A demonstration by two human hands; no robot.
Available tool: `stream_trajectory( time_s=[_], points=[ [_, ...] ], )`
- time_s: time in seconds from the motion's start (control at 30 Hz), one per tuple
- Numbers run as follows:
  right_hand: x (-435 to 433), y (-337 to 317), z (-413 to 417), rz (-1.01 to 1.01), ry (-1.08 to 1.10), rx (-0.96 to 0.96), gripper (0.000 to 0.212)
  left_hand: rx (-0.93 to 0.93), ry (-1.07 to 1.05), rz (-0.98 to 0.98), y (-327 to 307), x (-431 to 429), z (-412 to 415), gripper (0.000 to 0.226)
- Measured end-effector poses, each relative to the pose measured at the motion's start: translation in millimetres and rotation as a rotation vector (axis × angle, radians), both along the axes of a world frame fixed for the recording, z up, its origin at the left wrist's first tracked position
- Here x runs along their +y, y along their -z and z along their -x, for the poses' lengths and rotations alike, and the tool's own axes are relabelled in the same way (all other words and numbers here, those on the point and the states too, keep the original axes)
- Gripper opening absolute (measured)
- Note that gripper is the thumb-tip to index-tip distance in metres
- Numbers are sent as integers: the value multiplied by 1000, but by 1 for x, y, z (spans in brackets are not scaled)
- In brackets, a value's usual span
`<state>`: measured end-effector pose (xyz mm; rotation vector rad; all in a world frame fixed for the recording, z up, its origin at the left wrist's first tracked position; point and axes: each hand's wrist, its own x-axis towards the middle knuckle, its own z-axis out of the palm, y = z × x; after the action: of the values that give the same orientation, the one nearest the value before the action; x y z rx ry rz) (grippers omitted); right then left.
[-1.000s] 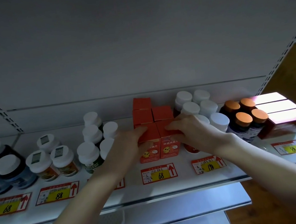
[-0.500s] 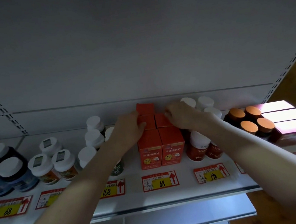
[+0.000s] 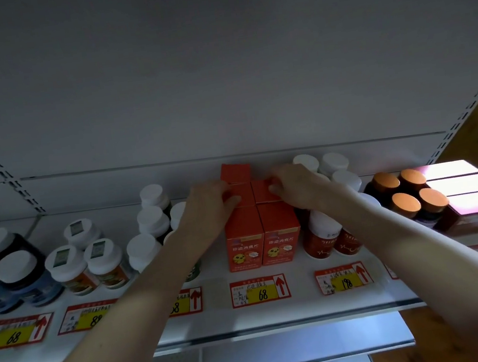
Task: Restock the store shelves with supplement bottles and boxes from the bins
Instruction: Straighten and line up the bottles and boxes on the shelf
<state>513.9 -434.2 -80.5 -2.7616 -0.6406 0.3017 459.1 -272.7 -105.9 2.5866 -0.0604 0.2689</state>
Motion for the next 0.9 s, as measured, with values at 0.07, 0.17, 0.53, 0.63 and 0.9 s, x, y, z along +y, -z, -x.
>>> stream_trajectory(
  time_s=[0.07,0.17,0.53,0.63,0.9],
  points=[
    [-1,0,0,-12,-13,10,26,-12,2,-5,1,0,0,29],
    [-3,0,-1,-40,-21,38,27,-28,1,5,2,1,0,28],
    [8,3,-19,71,-104,55,29,-52,25,19,0,2,9,30],
    [7,2,-19,84,-135,55,30,-33,30,30,0,1,8,31],
    [5,5,-19,97,-137,35,30,-29,48,5,4,5,3,31]
  ],
)
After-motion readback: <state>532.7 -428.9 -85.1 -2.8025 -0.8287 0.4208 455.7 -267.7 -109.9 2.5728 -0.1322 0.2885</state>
